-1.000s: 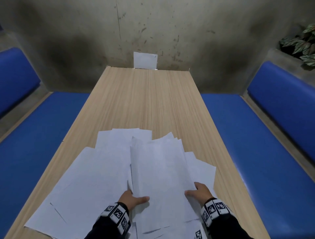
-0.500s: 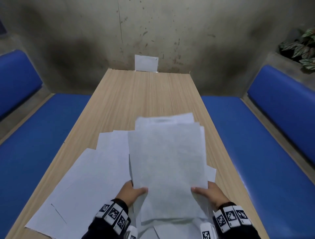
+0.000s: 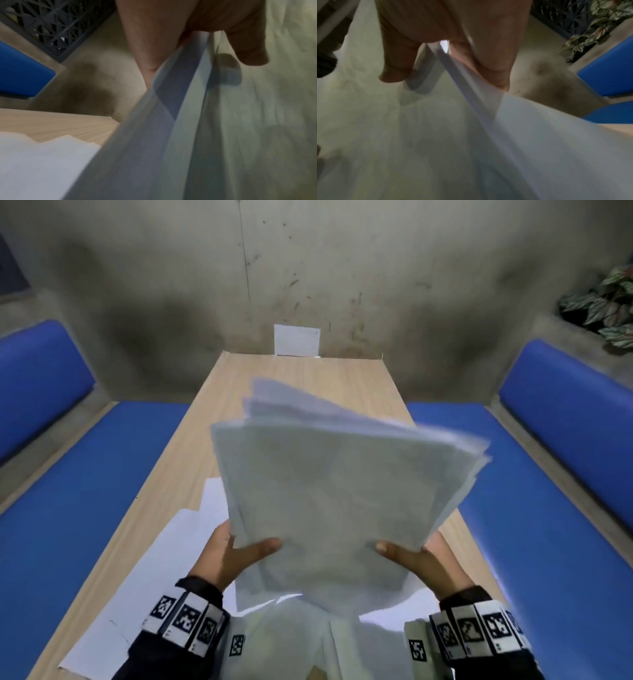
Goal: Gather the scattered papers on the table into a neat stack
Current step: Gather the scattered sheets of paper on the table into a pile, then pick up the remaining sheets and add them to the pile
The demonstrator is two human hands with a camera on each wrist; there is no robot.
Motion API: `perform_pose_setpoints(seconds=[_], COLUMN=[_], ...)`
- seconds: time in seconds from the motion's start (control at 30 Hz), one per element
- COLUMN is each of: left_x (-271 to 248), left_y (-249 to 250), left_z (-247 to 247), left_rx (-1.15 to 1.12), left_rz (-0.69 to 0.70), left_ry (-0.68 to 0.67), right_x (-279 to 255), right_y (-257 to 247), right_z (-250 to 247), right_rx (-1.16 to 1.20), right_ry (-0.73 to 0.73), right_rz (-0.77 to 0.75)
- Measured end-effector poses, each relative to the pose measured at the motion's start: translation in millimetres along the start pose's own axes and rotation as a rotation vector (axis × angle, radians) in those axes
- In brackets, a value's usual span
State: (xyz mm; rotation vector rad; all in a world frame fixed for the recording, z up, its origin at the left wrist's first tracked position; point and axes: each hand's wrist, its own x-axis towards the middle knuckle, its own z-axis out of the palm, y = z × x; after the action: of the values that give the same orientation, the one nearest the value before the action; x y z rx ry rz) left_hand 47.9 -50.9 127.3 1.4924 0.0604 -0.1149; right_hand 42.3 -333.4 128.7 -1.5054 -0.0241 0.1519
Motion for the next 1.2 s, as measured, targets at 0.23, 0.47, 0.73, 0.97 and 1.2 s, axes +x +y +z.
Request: perform_pose_setpoints(seconds=[0.23, 0.47, 0.73, 0.97, 1.2], left_x=[6, 1, 6, 9, 1], left_y=[-19, 13, -27, -19, -87], left_z=[5, 2, -5, 5, -13], left_rx=[0.023, 0.022, 0.030, -0.008, 0.011], left_rz=[-0.058, 0.058, -0.101, -0.006, -0.195], left_ry=[-0.028, 0.009, 0.007, 0.040, 0.011], right_x=[10, 8, 12, 15, 12], right_y=[20, -1, 28, 19, 65], right_z=[3, -1, 11, 21, 22], right_rx=[0.070, 0.039, -0.085, 0.063, -0.060], right_ry=[0.107, 0.132, 0.087, 0.203, 0.150], right_rz=[0.023, -0.063, 0.031, 0.003, 0.092])
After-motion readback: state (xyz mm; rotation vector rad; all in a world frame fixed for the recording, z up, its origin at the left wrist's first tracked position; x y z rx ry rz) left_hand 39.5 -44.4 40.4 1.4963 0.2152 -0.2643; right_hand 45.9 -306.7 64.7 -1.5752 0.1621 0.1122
